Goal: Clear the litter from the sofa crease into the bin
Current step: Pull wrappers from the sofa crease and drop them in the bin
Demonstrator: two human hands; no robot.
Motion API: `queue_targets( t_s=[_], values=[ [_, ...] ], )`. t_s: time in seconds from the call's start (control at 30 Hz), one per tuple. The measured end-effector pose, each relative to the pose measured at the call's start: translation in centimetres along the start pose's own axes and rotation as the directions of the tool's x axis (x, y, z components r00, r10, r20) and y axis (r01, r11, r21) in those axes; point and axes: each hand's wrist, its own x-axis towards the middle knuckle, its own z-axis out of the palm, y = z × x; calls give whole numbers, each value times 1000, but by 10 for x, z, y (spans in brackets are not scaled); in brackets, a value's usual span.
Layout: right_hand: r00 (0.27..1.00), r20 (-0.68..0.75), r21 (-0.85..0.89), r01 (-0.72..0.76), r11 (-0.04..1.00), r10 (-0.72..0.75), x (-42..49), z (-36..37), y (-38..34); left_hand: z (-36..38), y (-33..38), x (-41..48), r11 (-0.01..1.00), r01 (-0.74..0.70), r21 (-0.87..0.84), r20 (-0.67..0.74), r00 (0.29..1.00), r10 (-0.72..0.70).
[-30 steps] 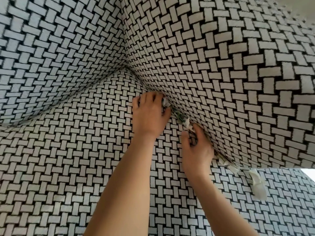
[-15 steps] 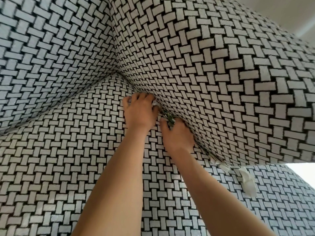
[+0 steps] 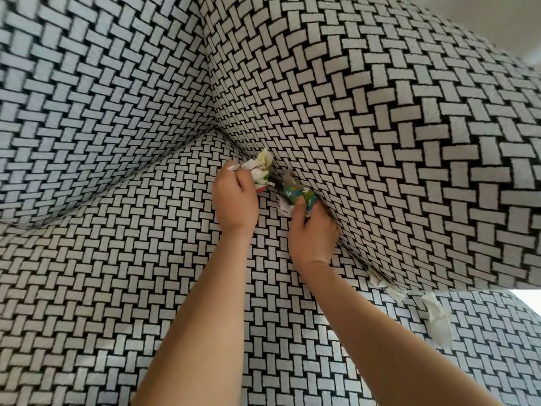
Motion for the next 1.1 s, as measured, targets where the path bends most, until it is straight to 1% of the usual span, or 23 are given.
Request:
queue_targets(
  t_s=[0.07, 0.13, 0.2, 0.33, 0.43, 0.47, 0.53, 0.57, 0.6, 0.67, 0.7, 0.73, 0.9, 0.93, 1.0, 1.07, 1.1],
  values=[
    [997, 24, 24, 79, 997, -80, -2, -1, -3, -3, -1, -1, 999, -11, -34, -54, 998, 9],
    [977, 100, 38, 184, 982, -187, -2, -3, -4, -8, -3, -5, 999, -14, -30, -101, 995, 11],
    [951, 171, 52, 251, 966, -257, -1, -4, -5, -13, -6, -11, 1000, 2, -25, -125, 992, -5],
    [924, 246, 75, 284, 956, -294, -2, -5, -5, -26, -7, -22, 1000, 10, -7, -152, 988, -11],
    [892, 263, 114, 351, 929, -369, -3, -6, -5, -37, -6, -27, 1000, 0, 4, -165, 986, 1],
    [882, 276, 109, 365, 925, -381, -2, -6, -4, -41, -6, -28, 1000, 1, -7, -152, 988, -2],
    [878, 305, 94, 359, 929, -370, -2, -7, -4, -45, -8, -32, 1000, -16, 16, -59, 998, 17],
    [868, 303, 103, 380, 919, -393, -2, -8, -5, -46, -8, -34, 996, -57, 69, 5, 998, 57],
    [847, 293, 121, 427, 896, -443, -3, -8, -5, -46, -8, -37, 983, -130, 129, 73, 990, 121],
    [798, 276, 136, 520, 843, -536, -2, -7, -6, -45, -8, -40, 928, -308, 208, 203, 942, 267],
    [786, 272, 127, 542, 831, -555, -1, -5, -5, -45, -8, -41, 897, -374, 237, 257, 914, 313],
    [783, 269, 121, 550, 826, -561, -1, -4, -5, -44, -9, -40, 872, -412, 264, 297, 895, 333],
    [778, 253, 108, 568, 816, -575, 1, 1, -2, -46, -13, -40, 790, -508, 343, 431, 832, 349],
    [785, 237, 111, 563, 819, -572, 1, 2, -1, -46, -14, -39, 771, -523, 363, 441, 825, 352],
    [817, 195, 113, 531, 840, -543, 1, 3, -1, -45, -17, -38, 758, -522, 392, 420, 834, 358],
    [841, 169, 108, 503, 857, -515, 1, 4, -1, -44, -18, -38, 773, -491, 402, 370, 859, 354],
    [848, 163, 101, 493, 864, -504, 1, 5, 0, -45, -18, -39, 799, -455, 394, 335, 880, 336]
  ],
)
